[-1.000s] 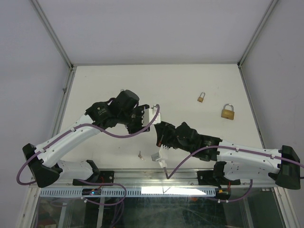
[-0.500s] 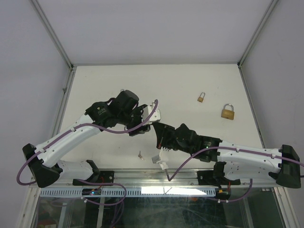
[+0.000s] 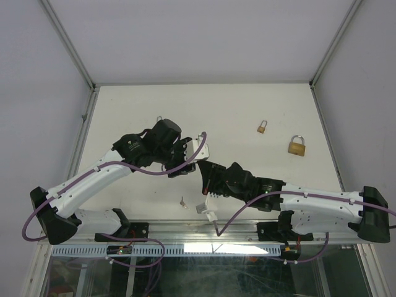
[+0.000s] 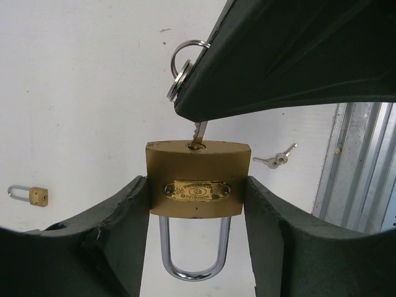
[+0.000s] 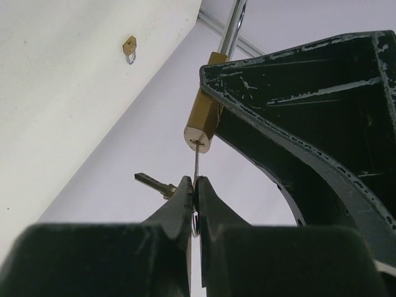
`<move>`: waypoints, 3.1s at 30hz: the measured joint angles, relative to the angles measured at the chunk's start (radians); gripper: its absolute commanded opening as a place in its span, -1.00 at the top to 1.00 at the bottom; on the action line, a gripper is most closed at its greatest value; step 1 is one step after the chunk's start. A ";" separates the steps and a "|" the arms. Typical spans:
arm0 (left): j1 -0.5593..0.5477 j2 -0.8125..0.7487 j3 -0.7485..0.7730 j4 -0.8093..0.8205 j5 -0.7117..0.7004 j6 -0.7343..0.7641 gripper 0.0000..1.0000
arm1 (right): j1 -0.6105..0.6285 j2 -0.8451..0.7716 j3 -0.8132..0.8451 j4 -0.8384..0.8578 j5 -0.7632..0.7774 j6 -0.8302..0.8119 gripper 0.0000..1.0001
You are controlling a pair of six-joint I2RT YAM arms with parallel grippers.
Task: Unlock with the key
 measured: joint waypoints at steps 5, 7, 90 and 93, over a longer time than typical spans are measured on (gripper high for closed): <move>0.000 0.000 0.000 0.001 -0.004 0.002 1.00 | 0.005 0.003 0.000 0.005 0.014 0.002 1.00; 0.000 -0.002 -0.003 0.006 -0.005 0.002 1.00 | 0.007 0.003 0.000 0.004 0.020 0.002 1.00; 0.410 -0.052 -0.051 0.216 0.662 -0.038 -0.20 | -0.106 -0.048 -0.140 0.357 0.006 0.055 1.00; 0.474 -0.058 -0.053 0.259 0.784 -0.188 -0.27 | -0.105 -0.025 -0.129 0.384 -0.002 0.031 1.00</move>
